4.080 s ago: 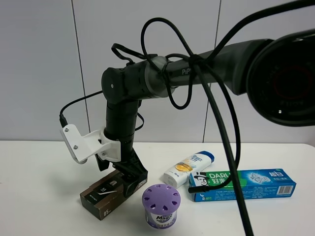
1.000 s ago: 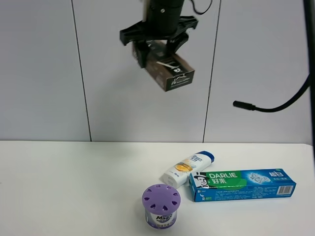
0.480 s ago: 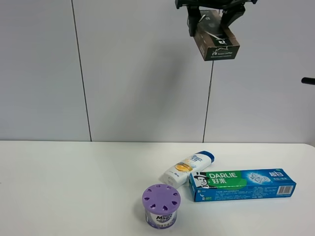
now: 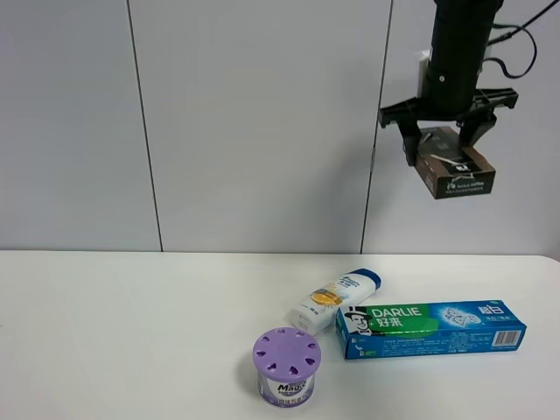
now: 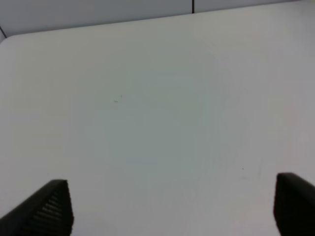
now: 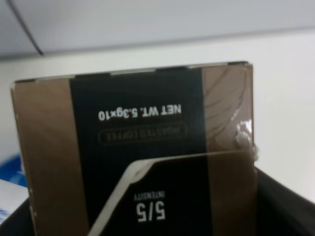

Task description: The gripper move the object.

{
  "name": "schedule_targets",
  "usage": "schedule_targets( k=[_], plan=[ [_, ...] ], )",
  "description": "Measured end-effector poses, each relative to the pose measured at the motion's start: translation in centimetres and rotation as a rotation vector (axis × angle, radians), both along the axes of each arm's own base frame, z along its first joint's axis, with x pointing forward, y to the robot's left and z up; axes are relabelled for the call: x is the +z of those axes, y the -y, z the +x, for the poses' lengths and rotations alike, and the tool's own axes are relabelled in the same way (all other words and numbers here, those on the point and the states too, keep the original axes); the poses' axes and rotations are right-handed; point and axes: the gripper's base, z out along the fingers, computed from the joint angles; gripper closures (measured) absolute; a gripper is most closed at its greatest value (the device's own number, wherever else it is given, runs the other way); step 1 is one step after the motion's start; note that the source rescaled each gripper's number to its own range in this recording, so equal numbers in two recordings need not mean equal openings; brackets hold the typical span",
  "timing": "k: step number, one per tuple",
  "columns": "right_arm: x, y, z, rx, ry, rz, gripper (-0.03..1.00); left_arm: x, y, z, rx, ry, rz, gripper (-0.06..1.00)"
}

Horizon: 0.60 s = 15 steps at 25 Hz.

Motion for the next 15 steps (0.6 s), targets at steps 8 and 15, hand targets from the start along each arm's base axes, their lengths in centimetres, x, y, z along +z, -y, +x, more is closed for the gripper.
schedule_targets(
  k=[8, 15],
  plan=[
    [-7.4, 2.5, 1.9, -0.071, -0.05, 0.018, 0.97, 0.0, 0.0, 0.0, 0.0, 0.0, 0.0, -0.06],
    [-10.3, 2.2, 3.8, -0.048, 0.032, 0.056, 0.97, 0.0, 0.0, 0.0, 0.0, 0.0, 0.0, -0.06]
  ],
)
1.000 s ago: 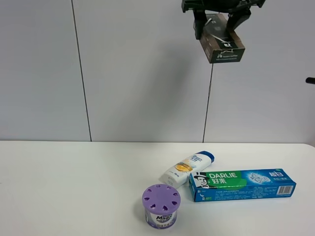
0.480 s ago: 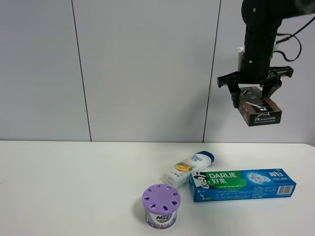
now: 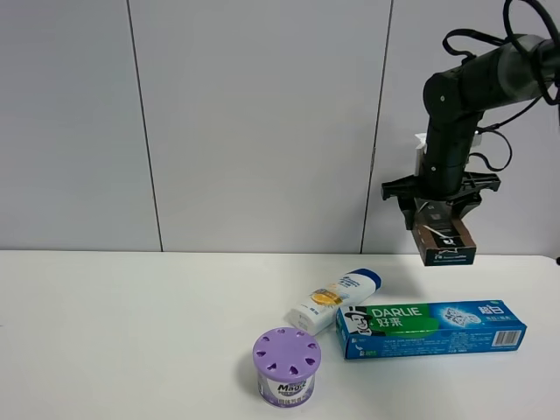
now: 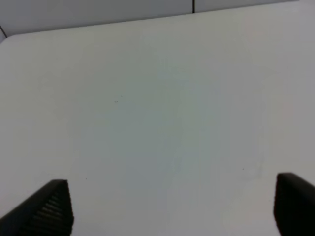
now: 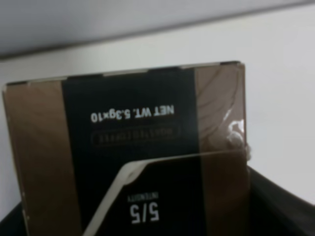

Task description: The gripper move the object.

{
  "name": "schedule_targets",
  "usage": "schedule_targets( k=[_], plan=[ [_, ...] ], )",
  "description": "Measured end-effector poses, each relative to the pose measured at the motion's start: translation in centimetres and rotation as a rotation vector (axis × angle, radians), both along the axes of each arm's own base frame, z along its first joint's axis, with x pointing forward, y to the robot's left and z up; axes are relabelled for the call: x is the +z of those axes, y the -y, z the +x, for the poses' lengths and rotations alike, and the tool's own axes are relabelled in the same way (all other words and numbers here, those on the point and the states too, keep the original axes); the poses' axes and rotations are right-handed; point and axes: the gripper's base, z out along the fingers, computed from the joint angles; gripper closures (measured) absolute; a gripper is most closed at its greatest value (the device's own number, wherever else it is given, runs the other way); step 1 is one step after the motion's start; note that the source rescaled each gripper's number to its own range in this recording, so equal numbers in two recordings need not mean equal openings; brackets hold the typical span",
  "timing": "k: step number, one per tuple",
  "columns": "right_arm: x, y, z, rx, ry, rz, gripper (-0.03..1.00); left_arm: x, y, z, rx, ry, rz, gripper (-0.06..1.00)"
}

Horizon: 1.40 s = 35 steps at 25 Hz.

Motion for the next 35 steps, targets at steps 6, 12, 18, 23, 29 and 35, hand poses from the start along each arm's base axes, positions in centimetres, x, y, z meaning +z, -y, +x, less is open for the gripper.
schedule_targets(
  k=[6, 12, 18, 23, 29, 35],
  plan=[
    [-3.2, -0.2, 0.8, 0.0, -0.017, 0.008, 0.97, 0.0, 0.0, 0.0, 0.0, 0.0, 0.0, -0.06],
    [-5.6, -0.4, 1.3, -0.004, -0.027, 0.018, 0.97, 0.0, 0.0, 0.0, 0.0, 0.0, 0.0, -0.06],
    [-5.9, -0.6, 1.6, 0.006, 0.0, 0.027, 0.97, 0.0, 0.0, 0.0, 0.0, 0.0, 0.0, -0.06],
    [-5.9, -0.6, 1.7, 0.01, 0.012, 0.031, 0.97, 0.0, 0.0, 0.0, 0.0, 0.0, 0.0, -0.06],
    [-5.8, -0.5, 1.8, 0.024, 0.03, 0.015, 0.97, 0.0, 0.0, 0.0, 0.0, 0.0, 0.0, -0.06],
    [-5.8, -0.3, 1.9, 0.02, 0.033, 0.014, 0.97, 0.0, 0.0, 0.0, 0.0, 0.0, 0.0, -0.06]
  ],
)
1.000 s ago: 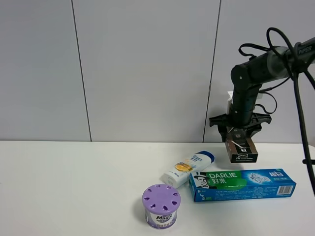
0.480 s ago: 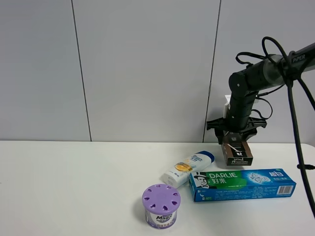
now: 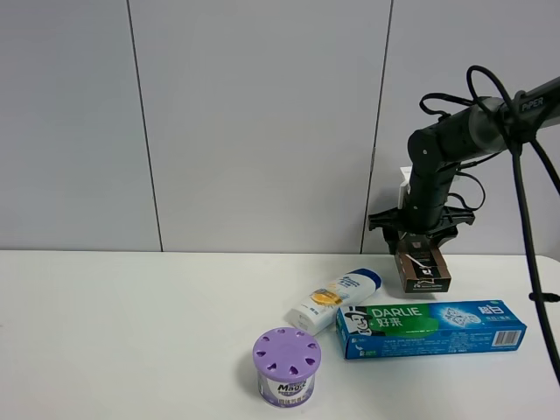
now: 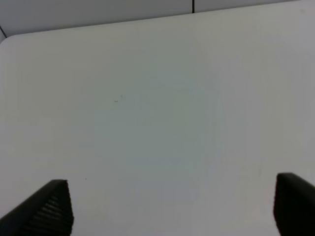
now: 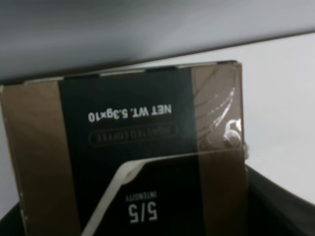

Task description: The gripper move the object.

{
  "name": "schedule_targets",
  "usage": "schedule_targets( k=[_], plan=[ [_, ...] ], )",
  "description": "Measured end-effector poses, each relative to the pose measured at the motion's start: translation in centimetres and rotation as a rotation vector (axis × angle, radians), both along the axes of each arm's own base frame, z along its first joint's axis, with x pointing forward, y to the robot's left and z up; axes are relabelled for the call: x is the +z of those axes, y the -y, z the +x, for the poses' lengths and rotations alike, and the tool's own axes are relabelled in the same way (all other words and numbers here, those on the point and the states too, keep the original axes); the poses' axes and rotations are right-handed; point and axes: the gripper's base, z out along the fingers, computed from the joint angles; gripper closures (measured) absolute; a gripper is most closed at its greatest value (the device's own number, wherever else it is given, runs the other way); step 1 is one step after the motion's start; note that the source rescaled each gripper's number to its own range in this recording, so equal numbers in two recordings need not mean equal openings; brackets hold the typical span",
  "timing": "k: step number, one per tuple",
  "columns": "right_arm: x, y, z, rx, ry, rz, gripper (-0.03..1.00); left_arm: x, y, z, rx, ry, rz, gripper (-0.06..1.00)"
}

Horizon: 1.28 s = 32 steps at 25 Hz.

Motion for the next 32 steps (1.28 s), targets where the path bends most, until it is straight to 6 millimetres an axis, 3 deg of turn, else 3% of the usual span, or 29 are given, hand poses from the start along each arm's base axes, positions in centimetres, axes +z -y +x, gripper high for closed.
schedule_targets(
  k=[2, 5, 7, 11, 15, 19, 25, 28, 32],
  plan=[
    [0.0, 0.0, 0.0, 0.005, -0.002, -0.003, 0.92, 0.0, 0.0, 0.0, 0.0, 0.0, 0.0, -0.06],
    [0.0, 0.1, -0.1, 0.028, -0.017, -0.023, 0.7, 0.0, 0.0, 0.0, 0.0, 0.0, 0.0, -0.06],
    [-0.1, 0.1, -0.3, 0.027, -0.036, -0.031, 0.63, 0.0, 0.0, 0.0, 0.0, 0.0, 0.0, -0.06],
    [0.0, 0.3, -0.7, 0.012, -0.084, -0.04, 0.6, 0.0, 0.0, 0.0, 0.0, 0.0, 0.0, -0.06],
    [2.0, 0.2, -1.4, 0.01, -0.104, -0.009, 0.59, 0.0, 0.0, 0.0, 0.0, 0.0, 0.0, -0.06],
    [7.9, -0.2, -2.6, 0.115, -0.037, 0.016, 0.59, 0.0, 0.0, 0.0, 0.0, 0.0, 0.0, -0.06],
    [18.3, -0.6, -6.5, 0.28, 0.126, 0.008, 0.59, 0.0, 0.0, 0.0, 0.0, 0.0, 0.0, -0.06],
    [24.1, -0.2, -9.6, 0.315, 0.251, -0.004, 0.59, 0.0, 0.0, 0.0, 0.0, 0.0, 0.0, -0.06],
    [32.1, 0.6, -16.2, 0.387, 0.427, -0.05, 0.59, 0.0, 0.0, 0.0, 0.0, 0.0, 0.0, -0.06]
  ],
)
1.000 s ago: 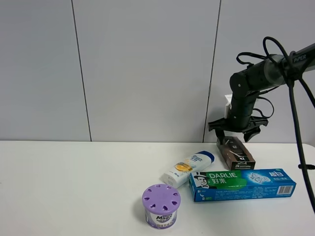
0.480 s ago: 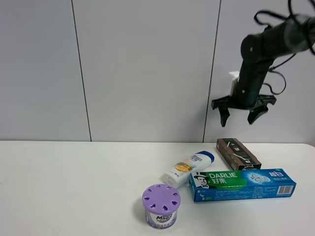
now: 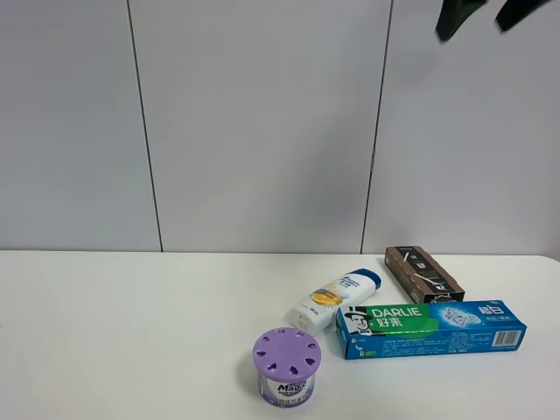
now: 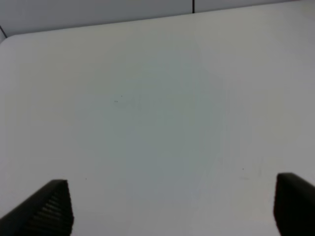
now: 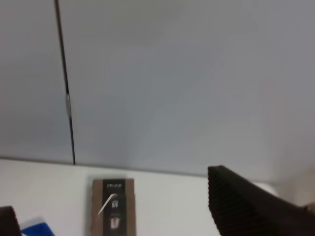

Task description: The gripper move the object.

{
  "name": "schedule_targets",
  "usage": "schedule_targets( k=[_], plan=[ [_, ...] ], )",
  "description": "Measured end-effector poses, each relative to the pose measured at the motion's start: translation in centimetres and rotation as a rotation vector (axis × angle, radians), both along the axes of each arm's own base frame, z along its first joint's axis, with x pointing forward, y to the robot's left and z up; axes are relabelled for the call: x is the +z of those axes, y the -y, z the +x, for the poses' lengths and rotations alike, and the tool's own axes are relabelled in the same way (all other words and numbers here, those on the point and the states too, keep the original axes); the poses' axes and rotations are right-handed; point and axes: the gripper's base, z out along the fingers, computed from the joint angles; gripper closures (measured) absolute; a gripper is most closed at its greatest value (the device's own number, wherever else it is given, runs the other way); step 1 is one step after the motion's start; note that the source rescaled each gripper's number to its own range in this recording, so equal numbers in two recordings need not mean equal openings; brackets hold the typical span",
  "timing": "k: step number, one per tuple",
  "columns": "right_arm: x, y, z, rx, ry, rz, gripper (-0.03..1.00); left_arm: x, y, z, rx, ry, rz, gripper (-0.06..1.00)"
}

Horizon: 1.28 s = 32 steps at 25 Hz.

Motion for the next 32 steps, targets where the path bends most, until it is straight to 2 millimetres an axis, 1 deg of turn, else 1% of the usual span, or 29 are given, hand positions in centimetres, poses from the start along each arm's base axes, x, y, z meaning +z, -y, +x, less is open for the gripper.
schedule_targets(
  k=[2, 3, 5, 6, 8, 9, 11, 12, 14, 15, 17, 18, 19, 21, 22, 23, 25, 28, 32],
  plan=[
    [3.4, 0.8, -4.1, 0.018, 0.076, -0.009, 0.59, 0.0, 0.0, 0.0, 0.0, 0.0, 0.0, -0.06],
    [4.8, 1.3, -6.1, 0.021, 0.108, -0.008, 0.59, 0.0, 0.0, 0.0, 0.0, 0.0, 0.0, -0.06],
    [6.6, 2.4, -9.5, 0.004, 0.136, -0.033, 0.59, 0.0, 0.0, 0.0, 0.0, 0.0, 0.0, -0.06],
    [7.1, 2.9, -11.2, -0.009, 0.148, -0.044, 0.59, 0.0, 0.0, 0.0, 0.0, 0.0, 0.0, -0.06],
    [7.3, 4.0, -13.8, -0.04, 0.164, -0.074, 0.59, 0.0, 0.0, 0.0, 0.0, 0.0, 0.0, -0.06],
    [6.9, 4.4, -15.1, -0.054, 0.166, -0.079, 0.59, 0.0, 0.0, 0.0, 0.0, 0.0, 0.0, -0.06],
    [5.1, 5.1, -17.5, -0.07, 0.151, -0.082, 0.59, 0.0, 0.0, 0.0, 0.0, 0.0, 0.0, -0.06],
    [4.4, 5.5, -19.1, -0.078, 0.163, -0.066, 0.59, 0.0, 0.0, 0.0, 0.0, 0.0, 0.0, -0.06],
    [1.6, 6.0, -21.7, -0.097, 0.157, -0.022, 0.59, 0.0, 0.0, 0.0, 0.0, 0.0, 0.0, -0.06],
    [0.6, 6.4, -23.4, -0.105, 0.18, 0.003, 0.59, 0.0, 0.0, 0.0, 0.0, 0.0, 0.0, -0.06],
    [-2.4, 7.1, -26.4, -0.13, 0.2, 0.044, 0.59, 0.0, 0.0, 0.0, 0.0, 0.0, 0.0, -0.06],
    [-3.9, 7.4, -27.4, -0.143, 0.198, 0.052, 0.59, 0.0, 0.0, 0.0, 0.0, 0.0, 0.0, -0.06],
    [-5.0, 7.8, -28.7, -0.155, 0.209, 0.061, 0.54, 0.0, 0.0, 0.0, 0.0, 0.0, 0.0, -0.06],
    [-7.9, 8.5, -30.7, -0.186, 0.181, 0.063, 0.37, 0.0, 0.0, 0.0, 0.0, 0.0, 0.0, -0.06],
    [-9.0, 8.8, -31.4, -0.205, 0.156, 0.059, 0.27, 0.0, 0.0, 0.0, 0.0, 0.0, 0.0, -0.06],
    [-10.2, 9.1, -32.1, -0.227, 0.131, 0.061, 0.19, 0.0, 0.0, 0.0, 0.0, 0.0, 0.0, -0.06],
    [-12.1, 9.5, -33.3, -0.265, 0.09, 0.07, 0.12, 0.0, 0.0, 0.0, 0.0, 0.0, 0.0, -0.06],
    [-14.2, 9.9, -34.8, -0.293, 0.088, 0.104, 0.1, 0.0, 0.0, 0.0, 0.0, 0.0, 0.0, -0.06],
    [-16.1, 10.2, -36.0, -0.301, 0.132, 0.137, 0.1, 0.0, 0.0, 0.0, 0.0, 0.0, 0.0, -0.06]
  ],
)
